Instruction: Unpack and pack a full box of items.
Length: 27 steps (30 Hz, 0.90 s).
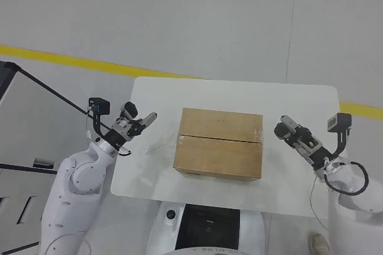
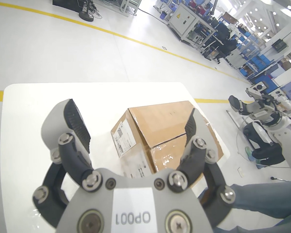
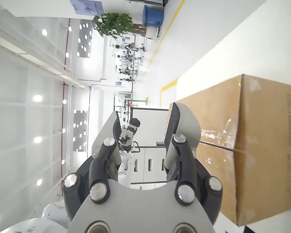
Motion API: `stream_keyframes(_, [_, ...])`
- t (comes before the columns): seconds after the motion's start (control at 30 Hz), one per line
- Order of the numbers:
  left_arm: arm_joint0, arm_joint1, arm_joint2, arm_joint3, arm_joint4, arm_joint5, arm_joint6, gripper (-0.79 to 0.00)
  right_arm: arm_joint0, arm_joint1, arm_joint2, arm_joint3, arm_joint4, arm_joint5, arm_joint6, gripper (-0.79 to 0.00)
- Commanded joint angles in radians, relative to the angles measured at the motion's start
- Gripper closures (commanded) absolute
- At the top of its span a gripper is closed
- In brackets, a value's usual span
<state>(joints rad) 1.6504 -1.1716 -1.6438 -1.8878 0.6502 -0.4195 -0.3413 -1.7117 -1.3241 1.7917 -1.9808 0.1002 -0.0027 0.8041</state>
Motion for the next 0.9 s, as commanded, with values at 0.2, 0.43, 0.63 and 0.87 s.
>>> stream_keyframes(0.2, [0.000, 0.000, 0.000, 0.000, 0.006, 0.001, 0.001, -0.785, 0.003, 0.004, -0.015, -0.039, -0.052, -0.023, 0.013, -0.785])
stream_keyframes(0.43, [0.026, 0.010, -0.048, -0.027, -0.379, 0.135, -0.299, -0.785, 0.026, 0.006, -0.050, -0.006, -0.001, 0.028, -0.003, -0.785])
stream_keyframes(0.63, [0.003, 0.026, -0.109, 0.008, -0.570, 0.238, -0.519, -0.785, 0.025, 0.014, -0.056, 0.024, 0.006, 0.038, 0.005, -0.785])
stream_keyframes(0.87, [-0.013, 0.030, -0.123, 0.019, -0.536, 0.230, -0.518, -0.785, 0.028, 0.019, -0.077, 0.001, -0.020, -0.005, -0.019, -0.785])
